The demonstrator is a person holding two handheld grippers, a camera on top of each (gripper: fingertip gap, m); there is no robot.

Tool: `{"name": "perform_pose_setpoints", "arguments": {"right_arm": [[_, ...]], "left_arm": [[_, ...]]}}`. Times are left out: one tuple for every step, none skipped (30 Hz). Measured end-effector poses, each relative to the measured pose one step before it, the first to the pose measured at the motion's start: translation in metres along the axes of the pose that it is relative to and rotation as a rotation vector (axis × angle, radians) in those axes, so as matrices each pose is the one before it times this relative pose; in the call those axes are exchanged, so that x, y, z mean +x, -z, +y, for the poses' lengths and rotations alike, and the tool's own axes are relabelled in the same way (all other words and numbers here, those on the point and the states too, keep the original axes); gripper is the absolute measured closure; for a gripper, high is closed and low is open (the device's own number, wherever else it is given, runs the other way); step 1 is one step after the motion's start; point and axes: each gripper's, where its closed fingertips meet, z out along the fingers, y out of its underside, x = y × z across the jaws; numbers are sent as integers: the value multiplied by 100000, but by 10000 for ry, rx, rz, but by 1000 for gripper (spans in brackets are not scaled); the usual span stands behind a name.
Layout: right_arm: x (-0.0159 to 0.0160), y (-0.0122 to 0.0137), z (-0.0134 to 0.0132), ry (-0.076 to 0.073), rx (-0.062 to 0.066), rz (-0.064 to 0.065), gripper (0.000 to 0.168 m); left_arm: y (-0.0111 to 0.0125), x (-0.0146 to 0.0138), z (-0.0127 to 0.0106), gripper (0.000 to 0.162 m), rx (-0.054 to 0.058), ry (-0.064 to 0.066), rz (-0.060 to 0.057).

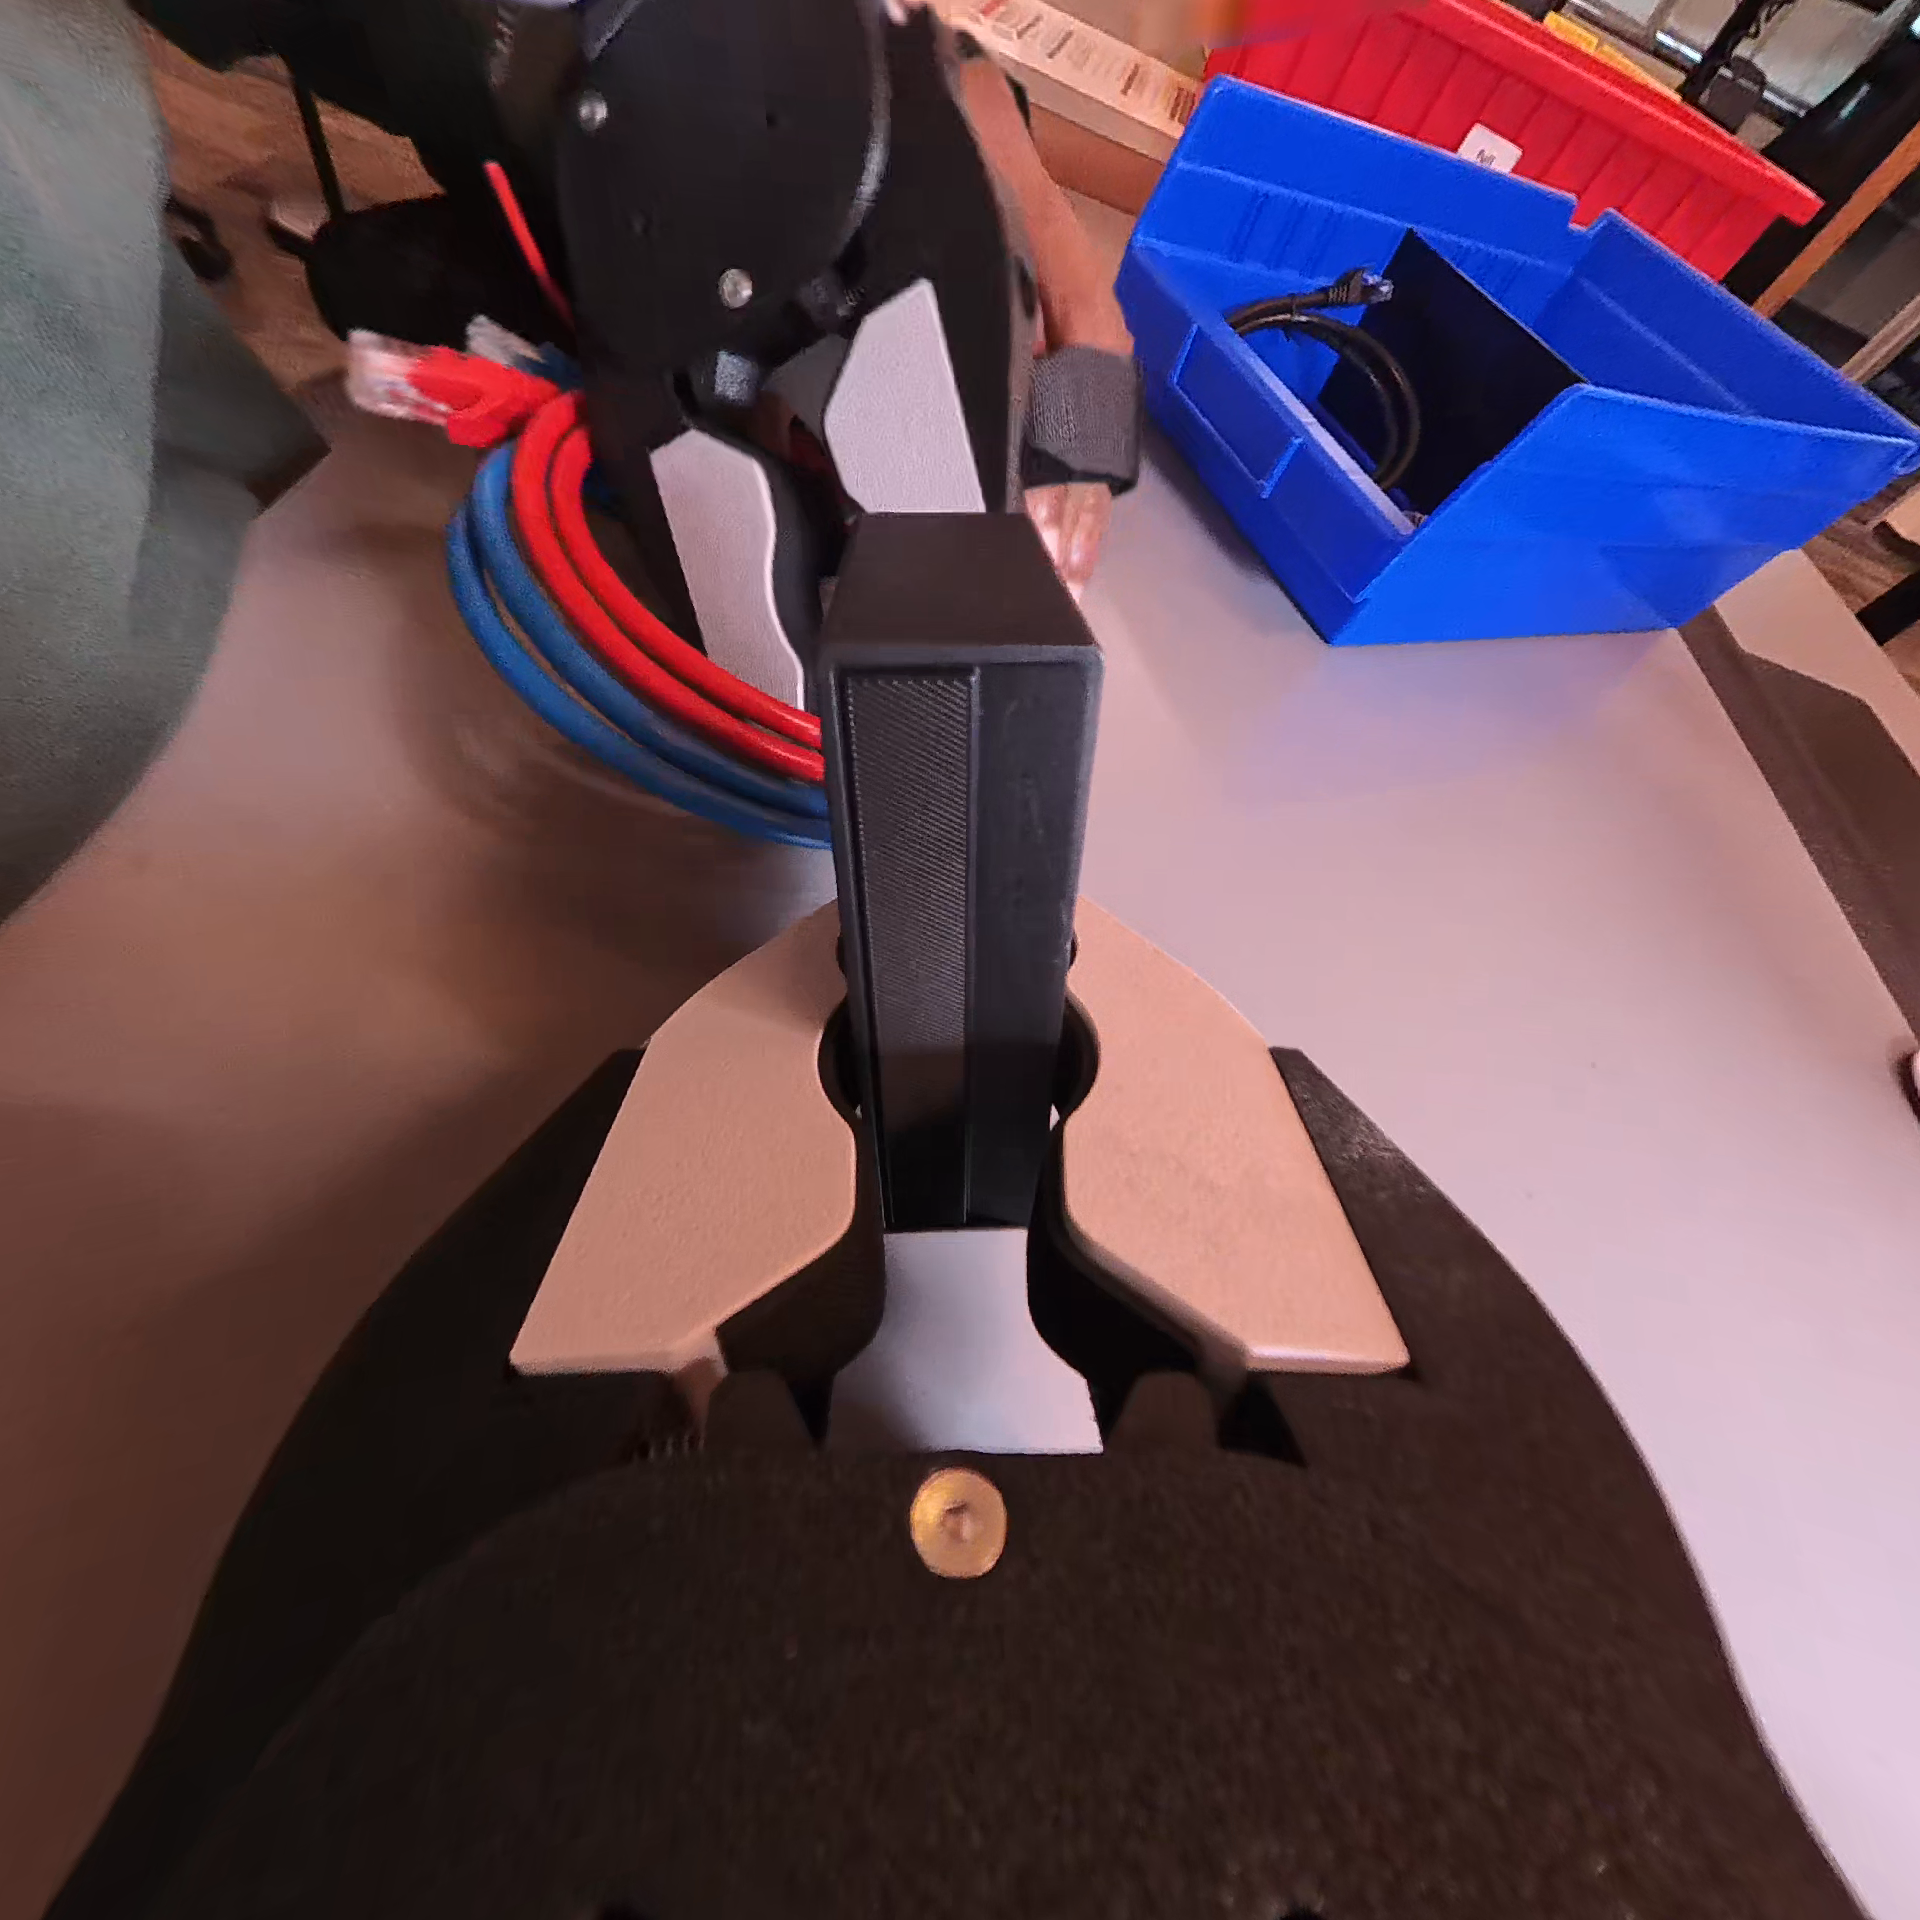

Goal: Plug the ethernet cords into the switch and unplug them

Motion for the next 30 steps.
{"name": "perform_pose_setpoints", "arguments": {"right_arm": [[-190,81,-77,45,71,-114,139],[-221,70,-89,68,69,-104,138],[-152,70,-147,31,96,-67,138],[-8,82,-86,-5,74,7,138],[-70,80,-105,-22,86,-73,138],[-55,84,-117,-8,88,-45,138],[-89,46,-41,38,39,-35,139],[-162,-32,240,90,-165,-63,139],[-143,-41,125,163,-88,-10,138],[-96,7,-33,112,16,15,138],[-43,24,-27,46,21,6,138],[-1,21,-4,2,7,12,138],[3,-9,-2,-3,-1,2,138],[-25,-27,18,7,-23,-16,138],[-11,-36,31,24,-26,4,138],[5,-15,-16,45,10,28,138],[-24,-21,1,13,-5,-14,138],[2,-14,15,-13,-16,-5,138],[18,20,-32,-12,28,2,138],[23,53,-57,-19,46,6,138],[47,42,-33,-29,35,14,138],[16,18,-22,-25,20,-2,138],[1,-9,-3,-13,0,-20,138],[-20,-33,37,6,-33,-11,138],[-44,-51,44,28,-40,-11,138],[-60,-43,45,40,-41,-21,138],[-58,-43,45,37,-38,-25,138],[-78,-44,41,41,-42,-29,138],[-96,-59,85,58,-68,-36,138],[-91,-81,82,76,-78,-18,138]], "left_arm": [[283,278,-297,138,435,773,617],[378,128,-270,138,454,797,586],[350,-66,-203,138,423,840,457],[294,-188,-184,138,402,894,332],[289,49,-277,138,461,830,484],[260,35,-236,138,411,744,442],[247,195,-220,139,395,702,545],[295,205,-161,139,325,743,575],[340,-77,-118,139,307,582,345],[332,-121,62,139,204,419,262],[246,-170,143,139,113,306,125],[154,-477,69,139,115,128,-243],[43,-248,16,139,72,66,-180],[-86,98,91,140,-63,102,25],[-151,-250,92,140,-123,71,-259],[-146,-16,51,140,-119,-70,-121],[-133,17,83,141,-200,66,-62],[-77,-94,-77,141,-110,144,-97],[-25,144,-130,142,-60,179,126],[-48,118,-95,143,-80,226,164],[-25,-103,-193,143,27,132,-25],[-3,-106,-147,143,17,3,-46],[-36,133,18,143,-91,12,135],[-106,286,86,144,-111,-22,226],[-170,197,151,143,-129,-22,133],[-209,103,136,143,-81,-46,63],[-236,133,254,142,-142,-26,106],[-214,98,348,142,-196,-30,75],[-156,-79,250,141,-119,-54,-50],[-69,-118,184,141,-57,-45,-70]]}}
